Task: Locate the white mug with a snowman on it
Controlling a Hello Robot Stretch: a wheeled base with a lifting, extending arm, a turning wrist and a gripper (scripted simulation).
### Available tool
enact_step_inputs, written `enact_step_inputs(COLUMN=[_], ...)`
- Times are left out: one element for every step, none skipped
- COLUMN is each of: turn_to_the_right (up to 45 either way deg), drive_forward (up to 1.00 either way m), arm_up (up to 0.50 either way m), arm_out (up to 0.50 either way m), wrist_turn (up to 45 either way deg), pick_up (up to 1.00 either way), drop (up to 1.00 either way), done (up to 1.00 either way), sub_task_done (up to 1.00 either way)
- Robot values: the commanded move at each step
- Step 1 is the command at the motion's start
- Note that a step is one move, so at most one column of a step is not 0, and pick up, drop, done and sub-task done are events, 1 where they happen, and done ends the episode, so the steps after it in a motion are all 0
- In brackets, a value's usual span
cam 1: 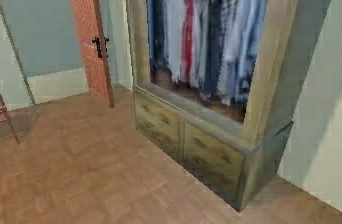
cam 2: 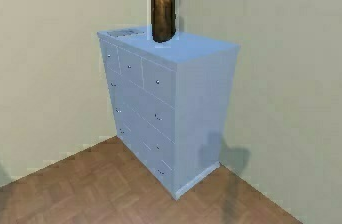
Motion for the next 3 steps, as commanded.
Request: enact_step_inputs(turn_to_the_right=[3.0, 45.0, 45.0], drive_forward=[0.0, 0.0, 0.0], arm_up=[0.0, 0.0, 0.0], arm_out=[0.0, 0.0, 0.0], wrist_turn=[0.0, 0.0, 0.0], pick_up=[0.0, 0.0, 0.0], drop=[0.0, 0.0, 0.0], done=[0.0, 0.0, 0.0], sub_task_done=[0.0, 0.0, 0.0])
